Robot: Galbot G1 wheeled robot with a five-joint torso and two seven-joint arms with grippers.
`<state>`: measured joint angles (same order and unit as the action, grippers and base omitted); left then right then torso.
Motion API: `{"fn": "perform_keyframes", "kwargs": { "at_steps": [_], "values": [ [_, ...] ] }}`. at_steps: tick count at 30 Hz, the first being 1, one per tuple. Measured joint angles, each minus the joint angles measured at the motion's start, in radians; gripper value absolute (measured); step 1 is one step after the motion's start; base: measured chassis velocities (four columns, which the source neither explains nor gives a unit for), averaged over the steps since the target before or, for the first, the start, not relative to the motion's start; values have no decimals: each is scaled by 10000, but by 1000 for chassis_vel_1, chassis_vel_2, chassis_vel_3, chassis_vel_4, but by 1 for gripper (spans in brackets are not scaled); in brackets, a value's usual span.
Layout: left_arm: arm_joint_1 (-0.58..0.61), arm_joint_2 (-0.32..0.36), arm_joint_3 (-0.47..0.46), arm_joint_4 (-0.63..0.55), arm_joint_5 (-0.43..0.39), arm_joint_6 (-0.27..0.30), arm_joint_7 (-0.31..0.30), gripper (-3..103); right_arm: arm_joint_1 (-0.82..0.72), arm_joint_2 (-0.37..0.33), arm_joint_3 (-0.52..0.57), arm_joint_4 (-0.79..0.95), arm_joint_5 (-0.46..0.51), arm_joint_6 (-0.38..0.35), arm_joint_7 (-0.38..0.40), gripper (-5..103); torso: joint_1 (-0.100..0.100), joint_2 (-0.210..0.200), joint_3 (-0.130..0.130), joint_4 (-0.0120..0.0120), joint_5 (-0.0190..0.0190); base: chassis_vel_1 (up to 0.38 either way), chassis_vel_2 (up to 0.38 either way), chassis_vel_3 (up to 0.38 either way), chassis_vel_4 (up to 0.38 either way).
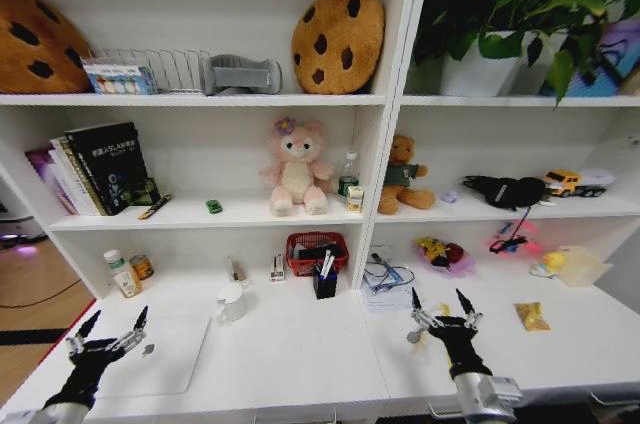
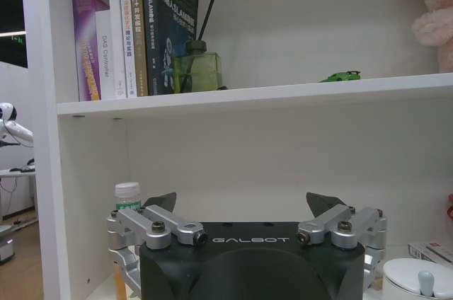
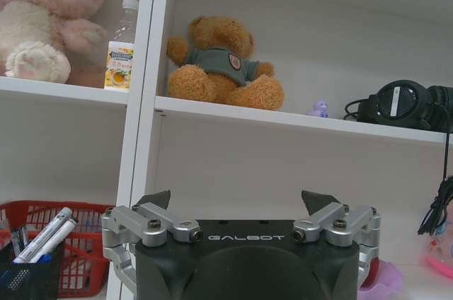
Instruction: Organize the objects on the table.
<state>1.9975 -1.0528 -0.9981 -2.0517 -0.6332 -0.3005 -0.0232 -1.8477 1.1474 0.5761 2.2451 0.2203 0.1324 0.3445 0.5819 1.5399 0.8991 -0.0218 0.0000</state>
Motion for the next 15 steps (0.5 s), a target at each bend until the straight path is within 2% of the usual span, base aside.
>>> {"fn": "perform_keyframes", "kwargs": {
  "at_steps": [15],
  "values": [
    [0, 0, 0, 0, 0, 0, 0, 100, -59, -177, -84, -354, -72, 306, -316, 100, 0, 0, -1, 1, -1, -16, -13, 12, 13]
  ]
}}
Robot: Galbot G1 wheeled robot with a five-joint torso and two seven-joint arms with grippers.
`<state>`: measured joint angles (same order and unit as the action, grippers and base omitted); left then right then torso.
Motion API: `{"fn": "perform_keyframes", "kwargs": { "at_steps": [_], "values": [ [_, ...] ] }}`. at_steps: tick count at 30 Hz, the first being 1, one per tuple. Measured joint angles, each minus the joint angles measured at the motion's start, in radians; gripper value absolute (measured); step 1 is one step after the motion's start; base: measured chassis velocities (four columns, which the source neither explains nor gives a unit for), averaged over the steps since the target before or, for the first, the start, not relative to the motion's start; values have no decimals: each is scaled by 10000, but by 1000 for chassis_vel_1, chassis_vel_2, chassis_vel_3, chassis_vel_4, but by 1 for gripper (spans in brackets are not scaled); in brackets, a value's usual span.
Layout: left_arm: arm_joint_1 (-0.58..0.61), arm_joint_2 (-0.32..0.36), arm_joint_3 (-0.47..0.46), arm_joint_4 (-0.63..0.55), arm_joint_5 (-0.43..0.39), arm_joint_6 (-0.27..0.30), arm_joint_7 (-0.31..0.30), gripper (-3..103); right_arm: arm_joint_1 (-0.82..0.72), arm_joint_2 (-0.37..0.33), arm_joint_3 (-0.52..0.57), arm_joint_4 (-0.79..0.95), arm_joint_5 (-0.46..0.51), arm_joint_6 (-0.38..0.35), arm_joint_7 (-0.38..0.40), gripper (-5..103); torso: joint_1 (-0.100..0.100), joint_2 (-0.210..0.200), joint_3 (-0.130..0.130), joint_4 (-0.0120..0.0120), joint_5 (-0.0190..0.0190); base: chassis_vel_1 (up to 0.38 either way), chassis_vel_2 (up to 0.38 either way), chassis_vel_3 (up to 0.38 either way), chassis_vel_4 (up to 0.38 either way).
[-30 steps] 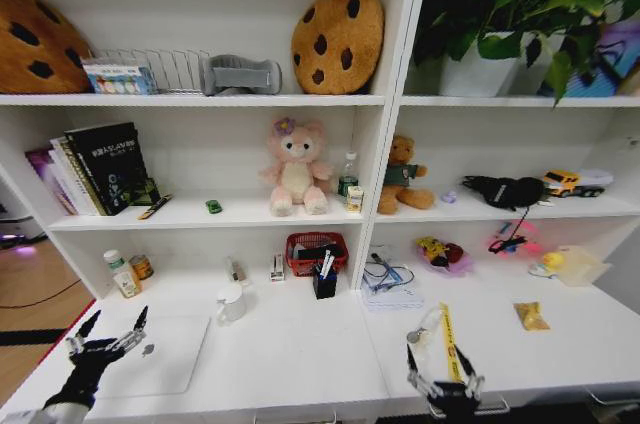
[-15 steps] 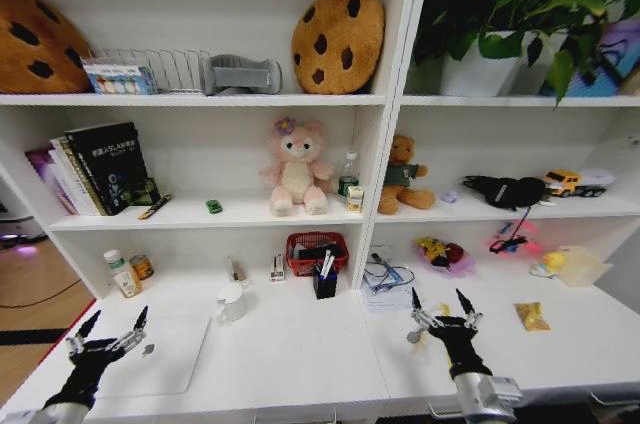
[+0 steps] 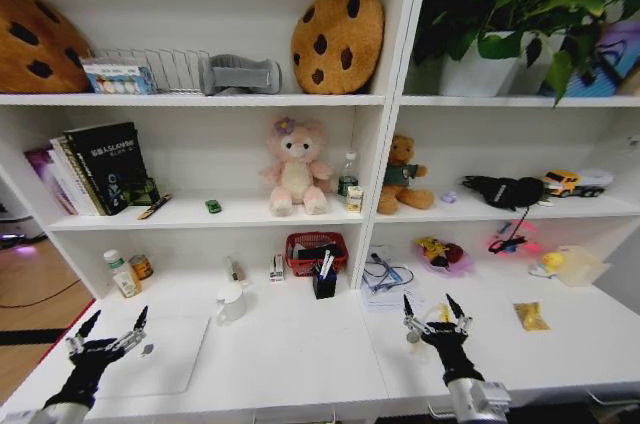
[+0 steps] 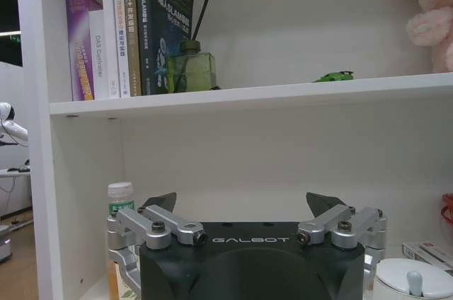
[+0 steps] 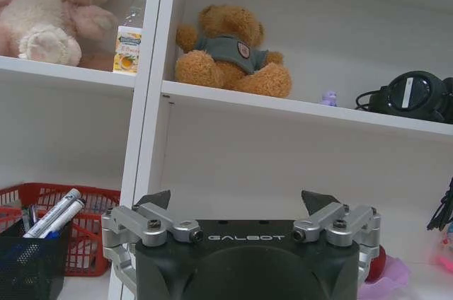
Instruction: Organize the objects on the table.
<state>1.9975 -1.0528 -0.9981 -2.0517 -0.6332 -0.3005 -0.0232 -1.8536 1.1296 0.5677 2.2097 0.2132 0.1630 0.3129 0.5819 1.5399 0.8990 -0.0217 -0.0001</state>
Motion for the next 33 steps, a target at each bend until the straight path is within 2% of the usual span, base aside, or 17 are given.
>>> {"fn": "perform_keyframes", "kwargs": {
  "at_steps": [23, 33],
  "values": [
    [0, 0, 0, 0, 0, 0, 0, 100, 3, -42, 47, -112, 112, 161, 30, 100, 0, 1, 0, 0, 0, -34, -31, 32, 36],
    [0, 0, 0, 0, 0, 0, 0, 100, -39, 49, 70, -125, 87, 248, 48, 100, 0, 0, 0, 0, -1, -131, -136, 123, 131]
  ]
}}
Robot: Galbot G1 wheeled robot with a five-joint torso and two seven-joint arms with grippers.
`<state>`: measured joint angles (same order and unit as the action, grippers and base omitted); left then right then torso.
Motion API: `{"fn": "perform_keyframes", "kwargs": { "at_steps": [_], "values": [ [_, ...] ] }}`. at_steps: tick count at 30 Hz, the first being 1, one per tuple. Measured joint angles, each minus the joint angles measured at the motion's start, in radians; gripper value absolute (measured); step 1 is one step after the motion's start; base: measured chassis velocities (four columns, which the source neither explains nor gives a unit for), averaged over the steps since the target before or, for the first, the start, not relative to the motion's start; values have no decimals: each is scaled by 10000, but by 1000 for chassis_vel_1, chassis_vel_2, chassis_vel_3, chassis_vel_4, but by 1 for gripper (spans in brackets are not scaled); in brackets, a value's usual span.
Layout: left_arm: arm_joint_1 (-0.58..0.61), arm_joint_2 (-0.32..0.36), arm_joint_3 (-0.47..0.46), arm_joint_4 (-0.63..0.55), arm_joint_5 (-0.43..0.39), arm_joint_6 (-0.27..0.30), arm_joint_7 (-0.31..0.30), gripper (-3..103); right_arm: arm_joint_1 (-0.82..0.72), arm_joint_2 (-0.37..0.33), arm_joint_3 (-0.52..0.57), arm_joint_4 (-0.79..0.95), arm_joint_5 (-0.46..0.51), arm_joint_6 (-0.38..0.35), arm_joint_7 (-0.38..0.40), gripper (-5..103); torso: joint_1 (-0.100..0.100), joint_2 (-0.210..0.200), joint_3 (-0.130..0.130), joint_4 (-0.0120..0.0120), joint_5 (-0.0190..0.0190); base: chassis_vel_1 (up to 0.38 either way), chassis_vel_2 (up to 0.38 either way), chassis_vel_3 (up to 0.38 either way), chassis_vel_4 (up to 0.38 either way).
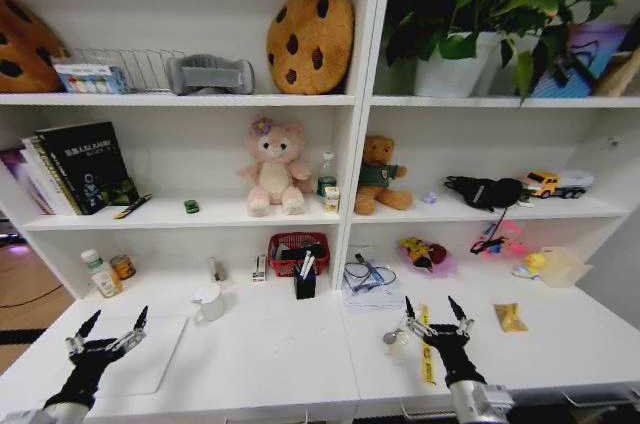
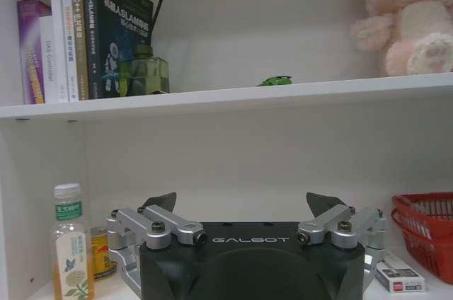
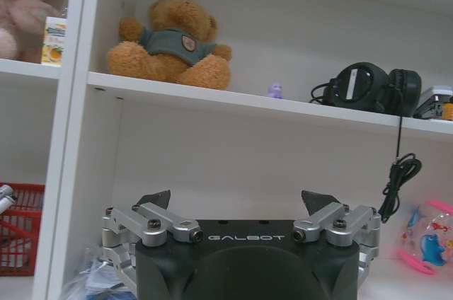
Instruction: Organize the objects on the table.
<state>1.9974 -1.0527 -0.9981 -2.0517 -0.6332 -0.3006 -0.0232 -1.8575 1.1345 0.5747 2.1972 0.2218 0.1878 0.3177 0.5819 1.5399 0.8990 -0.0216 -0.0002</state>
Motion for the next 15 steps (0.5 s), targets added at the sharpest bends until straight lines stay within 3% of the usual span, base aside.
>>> {"fn": "perform_keyframes", "kwargs": {
  "at_steps": [15],
  "values": [
    [0, -1, 0, 0, 0, 0, 0, 100, -43, 69, 106, -196, -36, 125, 23, 100, -2, 1, 0, -1, 2, -165, -152, 148, 161]
  ]
}}
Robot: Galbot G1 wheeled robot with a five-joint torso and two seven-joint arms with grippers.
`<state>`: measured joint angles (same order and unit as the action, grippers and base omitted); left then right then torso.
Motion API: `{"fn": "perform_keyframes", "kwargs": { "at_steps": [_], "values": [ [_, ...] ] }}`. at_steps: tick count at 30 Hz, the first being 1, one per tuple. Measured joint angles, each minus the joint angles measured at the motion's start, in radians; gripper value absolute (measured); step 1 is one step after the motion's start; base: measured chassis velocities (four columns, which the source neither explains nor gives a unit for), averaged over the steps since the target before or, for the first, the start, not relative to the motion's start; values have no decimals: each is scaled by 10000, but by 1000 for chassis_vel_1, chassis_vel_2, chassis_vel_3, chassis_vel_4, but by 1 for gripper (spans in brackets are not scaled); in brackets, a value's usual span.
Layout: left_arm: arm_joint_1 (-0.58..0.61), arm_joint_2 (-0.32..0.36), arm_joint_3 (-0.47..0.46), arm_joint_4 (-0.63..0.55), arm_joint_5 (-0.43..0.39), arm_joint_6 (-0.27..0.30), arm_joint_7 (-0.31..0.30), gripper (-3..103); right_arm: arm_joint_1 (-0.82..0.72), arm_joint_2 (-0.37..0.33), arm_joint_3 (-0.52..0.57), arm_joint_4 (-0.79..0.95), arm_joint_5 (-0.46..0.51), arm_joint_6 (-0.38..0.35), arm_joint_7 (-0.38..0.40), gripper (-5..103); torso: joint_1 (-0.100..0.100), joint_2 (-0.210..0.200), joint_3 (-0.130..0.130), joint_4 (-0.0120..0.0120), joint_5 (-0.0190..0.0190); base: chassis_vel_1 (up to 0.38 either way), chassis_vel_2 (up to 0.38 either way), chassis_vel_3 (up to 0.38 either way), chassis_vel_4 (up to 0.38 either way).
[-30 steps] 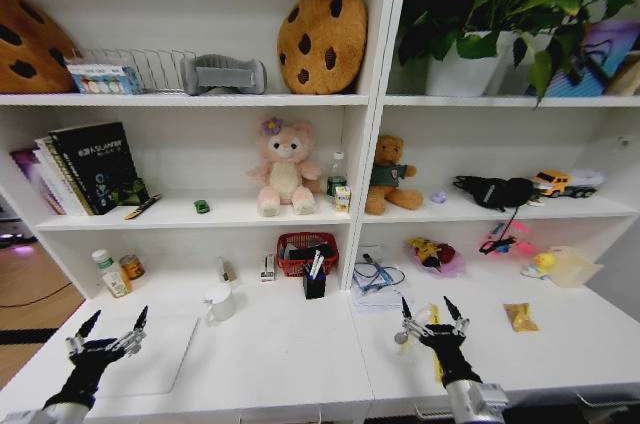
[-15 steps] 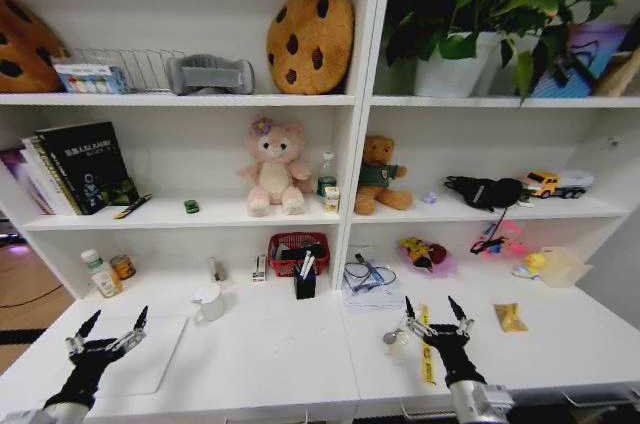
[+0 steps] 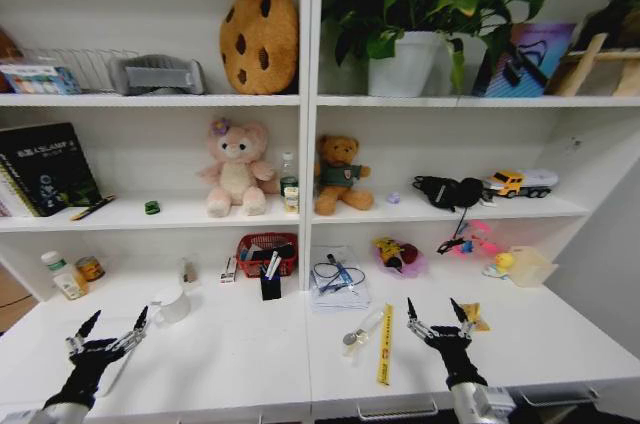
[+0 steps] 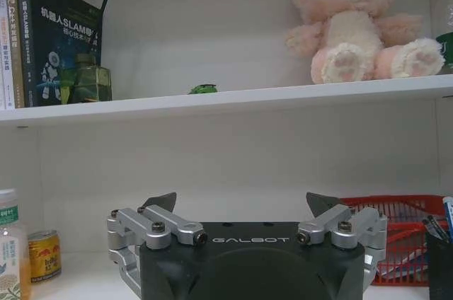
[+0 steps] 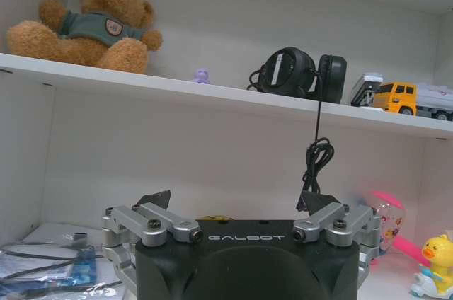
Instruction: Organize the objects on the table.
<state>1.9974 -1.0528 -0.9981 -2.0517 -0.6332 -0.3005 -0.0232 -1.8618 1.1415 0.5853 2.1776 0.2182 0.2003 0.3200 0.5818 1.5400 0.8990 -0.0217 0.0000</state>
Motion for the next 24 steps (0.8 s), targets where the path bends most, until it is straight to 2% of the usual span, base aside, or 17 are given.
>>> {"fn": "perform_keyframes", "kwargs": {
  "at_steps": [2, 9, 12, 13, 14, 17, 24],
  "values": [
    [0, 0, 0, 0, 0, 0, 0, 100, 4, 0, -1, -21, 1, 18, 7, 100, 0, -1, 0, 6, 1, -98, -103, 144, 130],
    [0, 0, 0, -1, 0, 0, 0, 100, 133, -37, 7, -254, 243, 21, 138, 100, 0, -1, 0, -2, -3, -30, -29, 30, 41],
    [1, 0, 0, 0, 0, 0, 0, 100, 470, -194, 152, -586, 1366, -735, 363, 100, 0, -1, 0, 0, -2, 11, 17, -14, -14],
    [1, 0, 0, 0, 0, 0, 0, 100, 470, -194, 152, -586, 1366, -735, 363, 100, 0, -1, 0, 0, -2, 32, 52, -41, -43],
    [0, 0, 0, 0, 0, 0, 0, 100, 732, -337, 269, -872, 1930, -1241, 482, 100, 0, -1, 0, 2, -2, 0, 0, 0, 0],
    [0, 0, 0, 0, 0, 0, 0, 100, 1302, -704, 508, -1621, 2589, -1932, 602, 100, 1, -1, 0, 2, -1, 0, 0, 0, 0],
    [0, 0, 0, 0, 0, 0, 0, 100, 2130, -1166, 747, -2895, 2910, -2175, 701, 100, 2, -1, 0, -1, 2, 0, 0, 0, 0]
  ]
}}
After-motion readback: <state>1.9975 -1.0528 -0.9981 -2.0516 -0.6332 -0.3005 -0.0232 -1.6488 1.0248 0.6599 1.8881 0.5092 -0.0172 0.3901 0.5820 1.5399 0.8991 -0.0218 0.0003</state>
